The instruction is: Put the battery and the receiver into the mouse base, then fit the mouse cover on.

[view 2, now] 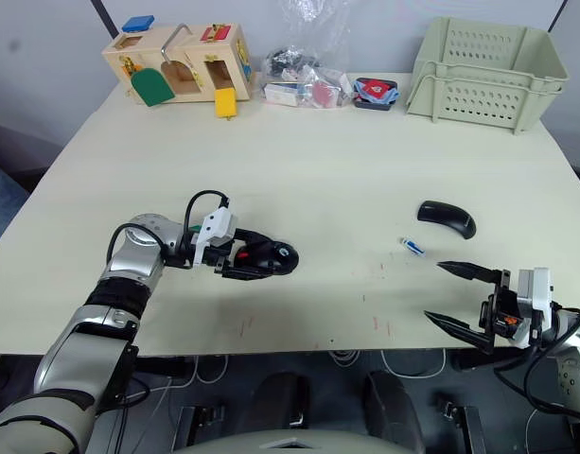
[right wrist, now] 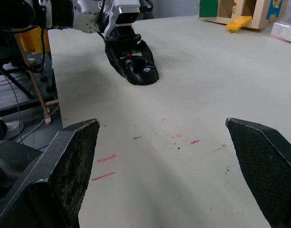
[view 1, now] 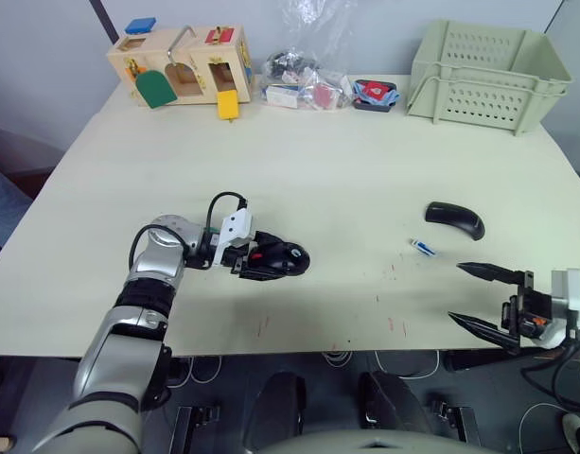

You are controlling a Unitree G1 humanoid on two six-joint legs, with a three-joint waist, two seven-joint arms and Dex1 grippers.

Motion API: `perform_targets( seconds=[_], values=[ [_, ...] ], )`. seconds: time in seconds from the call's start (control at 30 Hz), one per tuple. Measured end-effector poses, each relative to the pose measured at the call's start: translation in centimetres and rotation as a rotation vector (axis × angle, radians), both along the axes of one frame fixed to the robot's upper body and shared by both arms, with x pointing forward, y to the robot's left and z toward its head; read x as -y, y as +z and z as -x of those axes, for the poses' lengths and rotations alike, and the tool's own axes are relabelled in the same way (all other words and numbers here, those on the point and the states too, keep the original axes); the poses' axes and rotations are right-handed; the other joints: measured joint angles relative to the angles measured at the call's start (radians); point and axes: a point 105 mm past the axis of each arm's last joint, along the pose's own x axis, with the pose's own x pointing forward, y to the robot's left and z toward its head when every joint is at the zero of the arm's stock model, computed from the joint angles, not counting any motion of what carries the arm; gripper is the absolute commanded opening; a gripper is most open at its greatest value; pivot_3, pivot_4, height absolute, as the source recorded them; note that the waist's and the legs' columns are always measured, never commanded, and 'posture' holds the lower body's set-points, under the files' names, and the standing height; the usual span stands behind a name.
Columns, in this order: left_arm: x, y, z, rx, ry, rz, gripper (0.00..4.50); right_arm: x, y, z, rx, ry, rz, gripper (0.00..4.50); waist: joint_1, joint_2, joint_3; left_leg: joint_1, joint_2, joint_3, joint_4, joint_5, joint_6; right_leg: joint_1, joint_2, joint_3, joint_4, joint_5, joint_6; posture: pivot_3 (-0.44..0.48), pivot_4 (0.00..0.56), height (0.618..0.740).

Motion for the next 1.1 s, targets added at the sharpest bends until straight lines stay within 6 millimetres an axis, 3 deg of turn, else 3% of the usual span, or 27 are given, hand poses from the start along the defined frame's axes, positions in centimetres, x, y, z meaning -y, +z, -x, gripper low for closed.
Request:
perform_targets(
  seconds=[0.1,0.4,0.63,0.9,1.1],
  values=[
    [0.3,0.1,0.5,-0.001,-0.020,-0.005,2.97,0.0,0.0,0.0,-0.001,-0.002,-0.001,4.50,0.000,0.000,0.000,0.000,0.000,0.000,0.000,0.000,0.000,0.000,0.000,0.000,0.000,0.000,0.000,0.000,0.150,0.740],
    [5.2,1.1,3.2,0.002,-0.124,-0.033,2.97,0.0,0.0,0.1,0.002,-0.007,-0.002,4.50,-0.001,0.000,0.000,0.000,0.000,-0.005,0.001,0.000,0.000,0.000,0.000,0.000,0.000,0.000,0.000,0.000,0.150,0.740],
    [8.0,-0.4,4.0,0.019,-0.025,-0.074,2.97,0.0,0.0,0.0,0.005,-0.007,-0.001,4.50,0.000,0.000,0.000,0.000,0.000,-0.006,0.001,0.000,0.000,0.000,0.001,0.000,0.001,0.000,0.000,0.000,0.150,0.740],
    [8.6,-0.7,4.0,0.074,0.042,-0.078,2.97,0.0,0.2,-0.3,0.012,-0.021,0.001,4.50,0.003,0.000,0.000,0.000,0.000,-0.007,0.001,0.000,0.000,0.001,0.000,0.000,0.001,-0.002,-0.003,0.000,0.150,0.740],
    [8.8,-1.0,4.1,0.085,0.034,-0.080,2.97,0.6,-0.2,-2.0,-0.049,-0.159,0.002,4.50,0.006,0.001,-0.001,0.000,0.000,-0.006,0.001,0.000,0.000,0.001,0.000,0.000,0.001,-0.002,-0.004,0.000,0.150,0.740]
  ],
)
